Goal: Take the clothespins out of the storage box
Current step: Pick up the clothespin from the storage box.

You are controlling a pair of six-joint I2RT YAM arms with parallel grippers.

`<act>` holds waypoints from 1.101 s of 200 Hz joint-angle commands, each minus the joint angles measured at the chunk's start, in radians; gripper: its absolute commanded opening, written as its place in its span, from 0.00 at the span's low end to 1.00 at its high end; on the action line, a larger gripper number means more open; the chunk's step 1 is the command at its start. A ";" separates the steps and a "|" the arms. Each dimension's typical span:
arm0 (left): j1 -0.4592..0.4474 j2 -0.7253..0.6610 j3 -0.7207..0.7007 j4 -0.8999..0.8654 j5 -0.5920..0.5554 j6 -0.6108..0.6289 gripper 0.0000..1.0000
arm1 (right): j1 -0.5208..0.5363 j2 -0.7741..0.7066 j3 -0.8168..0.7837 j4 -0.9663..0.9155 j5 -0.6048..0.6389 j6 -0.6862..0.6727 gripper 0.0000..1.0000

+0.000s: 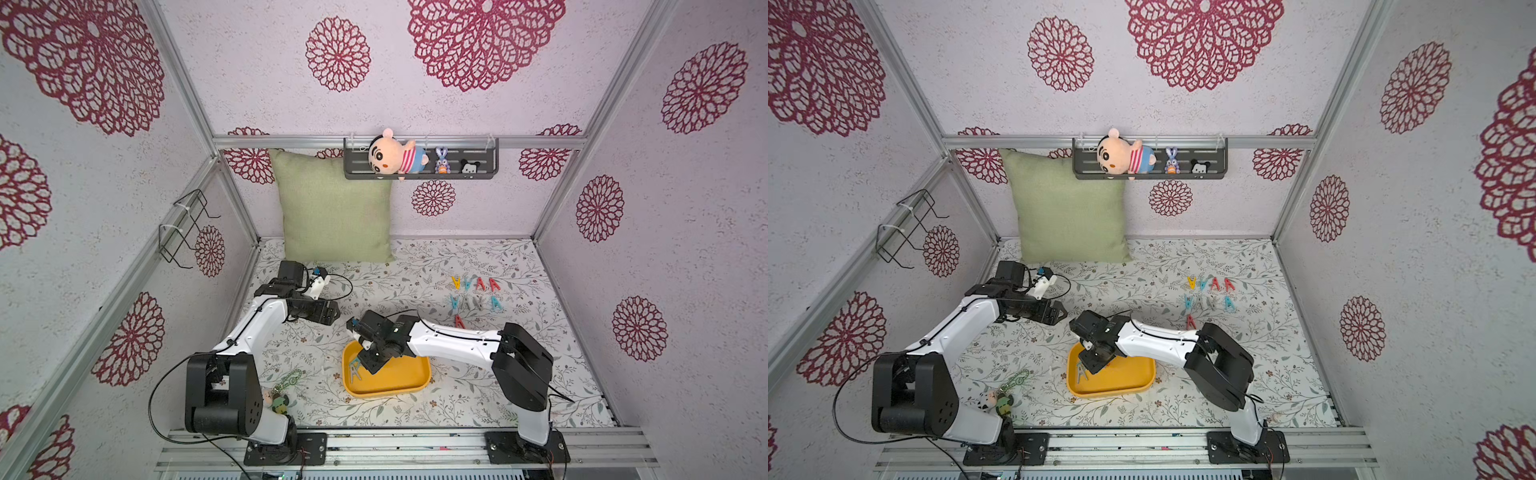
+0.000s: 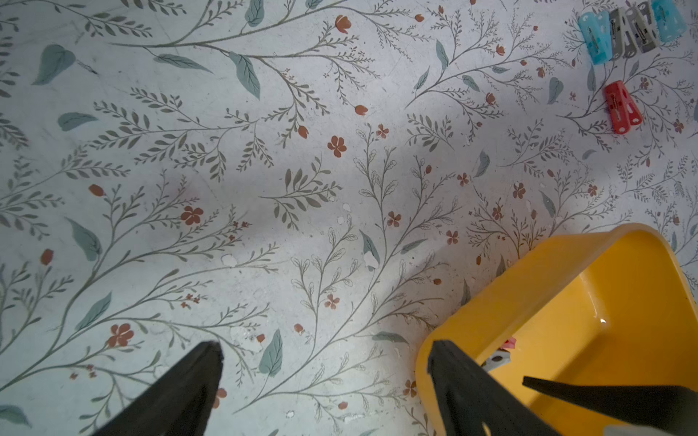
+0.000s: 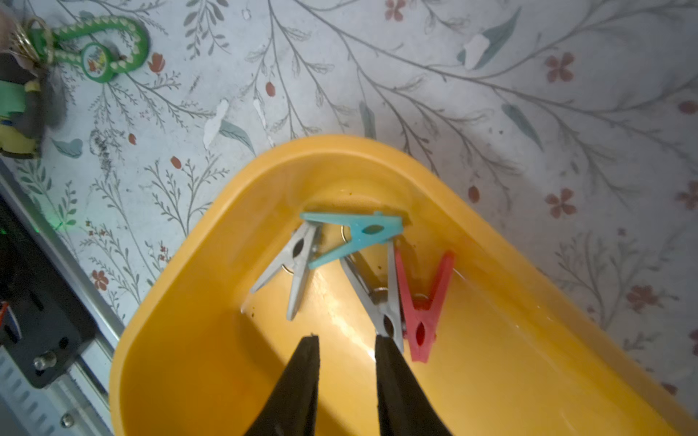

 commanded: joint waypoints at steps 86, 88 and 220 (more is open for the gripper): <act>0.029 -0.014 -0.008 0.014 0.013 -0.003 0.94 | 0.015 0.094 0.126 -0.092 0.071 -0.187 0.27; 0.028 -0.014 -0.008 0.015 0.013 -0.003 0.94 | 0.015 0.094 0.127 -0.092 0.073 -0.189 0.27; 0.035 -0.012 -0.006 0.012 0.024 -0.004 0.94 | 0.016 0.139 0.146 -0.115 0.046 -0.250 0.27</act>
